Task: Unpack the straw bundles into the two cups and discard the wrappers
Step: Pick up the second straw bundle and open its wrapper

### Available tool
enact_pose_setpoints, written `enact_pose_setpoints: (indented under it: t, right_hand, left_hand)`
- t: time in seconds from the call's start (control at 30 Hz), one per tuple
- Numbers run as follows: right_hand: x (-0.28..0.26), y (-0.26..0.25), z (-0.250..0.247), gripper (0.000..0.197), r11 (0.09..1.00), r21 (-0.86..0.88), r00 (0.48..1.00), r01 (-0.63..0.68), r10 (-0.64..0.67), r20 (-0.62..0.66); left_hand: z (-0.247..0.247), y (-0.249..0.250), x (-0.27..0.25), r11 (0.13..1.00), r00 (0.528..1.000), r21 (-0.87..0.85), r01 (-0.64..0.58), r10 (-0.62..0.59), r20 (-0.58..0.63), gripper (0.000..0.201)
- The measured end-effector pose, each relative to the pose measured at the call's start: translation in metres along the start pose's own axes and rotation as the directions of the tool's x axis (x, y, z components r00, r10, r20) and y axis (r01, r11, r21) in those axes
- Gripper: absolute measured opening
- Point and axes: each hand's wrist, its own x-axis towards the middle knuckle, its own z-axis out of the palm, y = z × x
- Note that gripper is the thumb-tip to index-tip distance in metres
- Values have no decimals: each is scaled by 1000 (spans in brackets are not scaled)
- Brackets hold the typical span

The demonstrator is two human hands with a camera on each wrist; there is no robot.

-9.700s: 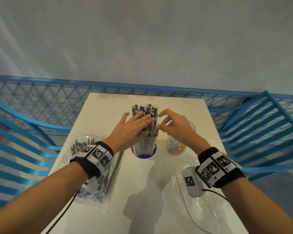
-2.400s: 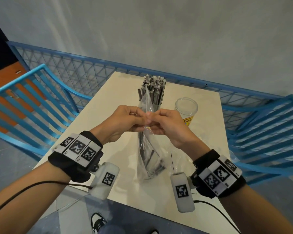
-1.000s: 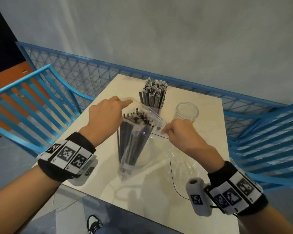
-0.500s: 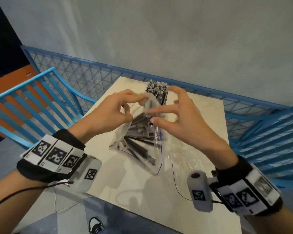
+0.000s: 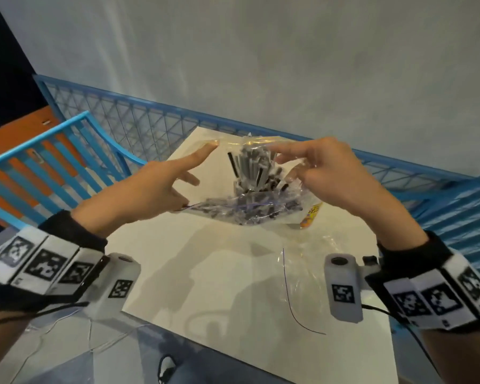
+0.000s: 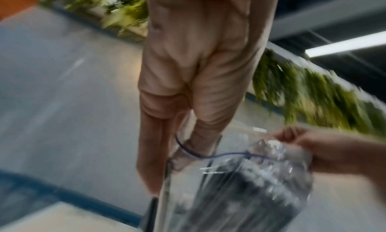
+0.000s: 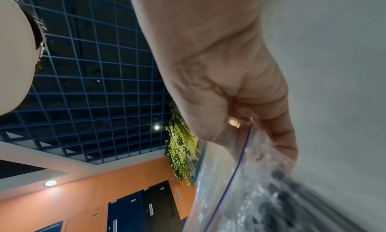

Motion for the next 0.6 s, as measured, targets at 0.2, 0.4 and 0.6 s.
enact_pose_setpoints:
  t: [0.2,0.4,0.6]
  right_hand:
    - [8,-2,-12,81,988,-129,989,-85,99,111]
    - [19,-15,-11,80,963,197,979,-184,162,125]
    - [34,-30,-11,84,900,365,969,-239,200,143]
  left_hand:
    - [-25,2,20,801,988,-597,-44,-54,-144,65]
    - [-47,-11,41,716,965,-697,-33,204,164,107]
    - [-50,-15,66,916,931,-344,-208,294,218,136]
